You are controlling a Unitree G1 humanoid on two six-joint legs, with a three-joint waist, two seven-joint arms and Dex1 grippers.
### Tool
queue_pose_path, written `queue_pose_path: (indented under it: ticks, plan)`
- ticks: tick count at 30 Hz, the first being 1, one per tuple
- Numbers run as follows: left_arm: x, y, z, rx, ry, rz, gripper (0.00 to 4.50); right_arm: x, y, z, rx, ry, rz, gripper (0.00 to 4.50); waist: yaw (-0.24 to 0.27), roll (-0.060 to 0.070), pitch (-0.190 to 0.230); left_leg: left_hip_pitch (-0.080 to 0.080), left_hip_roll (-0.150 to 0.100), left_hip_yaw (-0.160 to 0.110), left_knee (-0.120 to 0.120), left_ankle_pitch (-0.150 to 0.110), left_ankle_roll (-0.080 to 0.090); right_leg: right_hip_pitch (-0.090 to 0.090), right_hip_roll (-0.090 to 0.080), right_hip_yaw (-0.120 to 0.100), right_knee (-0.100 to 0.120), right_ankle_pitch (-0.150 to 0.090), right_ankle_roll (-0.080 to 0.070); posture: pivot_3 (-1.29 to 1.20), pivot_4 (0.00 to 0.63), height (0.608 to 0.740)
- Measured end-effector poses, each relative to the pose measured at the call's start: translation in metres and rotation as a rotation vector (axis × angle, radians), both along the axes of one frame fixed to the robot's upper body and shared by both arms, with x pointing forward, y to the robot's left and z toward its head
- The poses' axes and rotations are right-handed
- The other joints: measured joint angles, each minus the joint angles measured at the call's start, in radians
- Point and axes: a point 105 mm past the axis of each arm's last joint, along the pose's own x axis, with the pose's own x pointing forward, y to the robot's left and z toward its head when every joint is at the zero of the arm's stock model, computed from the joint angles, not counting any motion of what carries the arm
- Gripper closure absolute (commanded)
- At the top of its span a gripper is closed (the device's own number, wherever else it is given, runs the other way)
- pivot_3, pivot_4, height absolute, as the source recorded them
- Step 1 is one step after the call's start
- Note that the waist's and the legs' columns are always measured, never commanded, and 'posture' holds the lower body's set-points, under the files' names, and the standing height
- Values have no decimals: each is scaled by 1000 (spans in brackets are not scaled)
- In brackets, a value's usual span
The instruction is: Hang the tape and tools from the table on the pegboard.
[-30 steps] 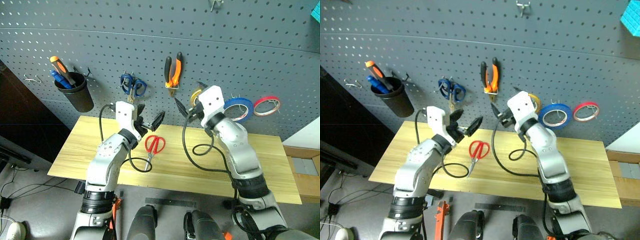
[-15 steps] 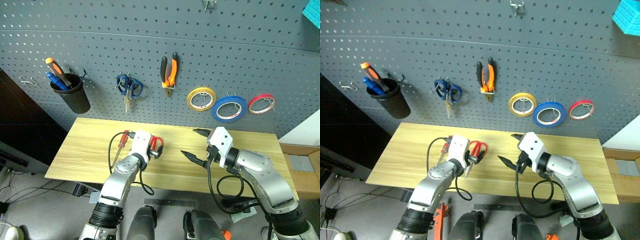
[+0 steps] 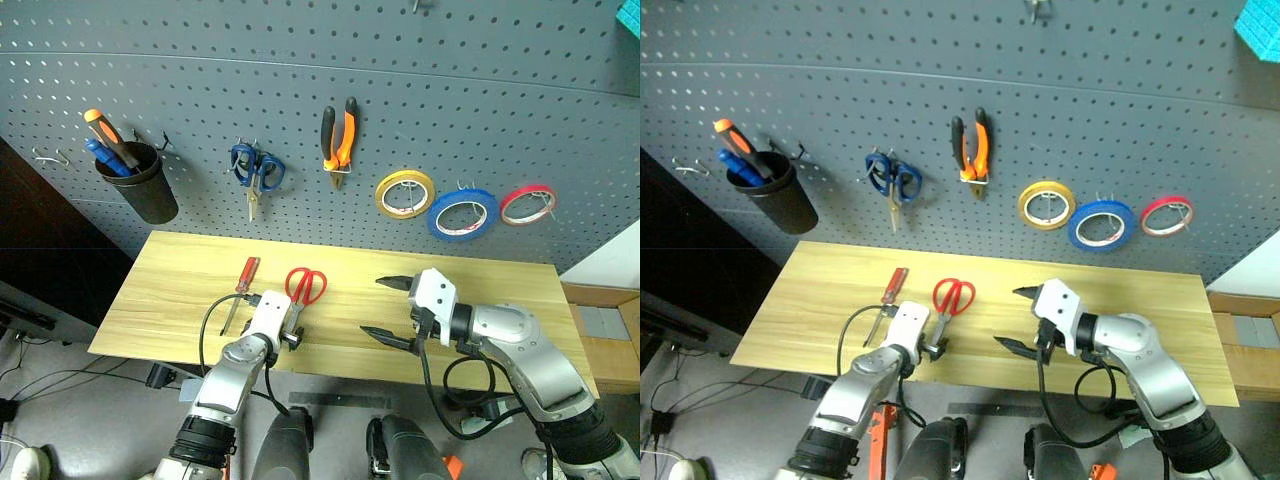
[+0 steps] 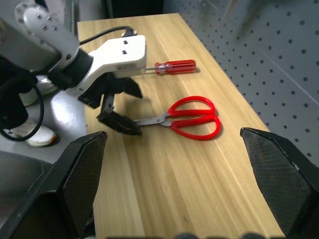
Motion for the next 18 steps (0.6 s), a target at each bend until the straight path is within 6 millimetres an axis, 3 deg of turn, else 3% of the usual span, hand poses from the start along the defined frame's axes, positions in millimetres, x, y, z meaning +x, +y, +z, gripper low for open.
queue_pose_path:
  ticks: [3,6,17,18]
  plan:
    - [5,-3,2,17,-2,-18,0,-1,2,-5,-4,15,15,37,0,1,1,0,0,0,0,0,0,0,0,0,0,0,0,114,269,740]
    - [7,-4,2,25,-2,-25,566,-3,3,-6,-8,16,32,0,0,1,2,0,0,0,0,0,0,0,0,0,0,0,0,114,269,740]
    - [5,-5,0,18,17,-34,4160,1,0,-8,-23,-6,36,0,0,1,2,1,0,0,0,0,0,1,0,0,1,0,0,118,262,740]
    - [5,-5,0,20,17,-32,4202,2,0,-7,-28,-16,38,0,0,1,2,1,0,0,0,0,0,1,0,0,1,0,0,118,262,740]
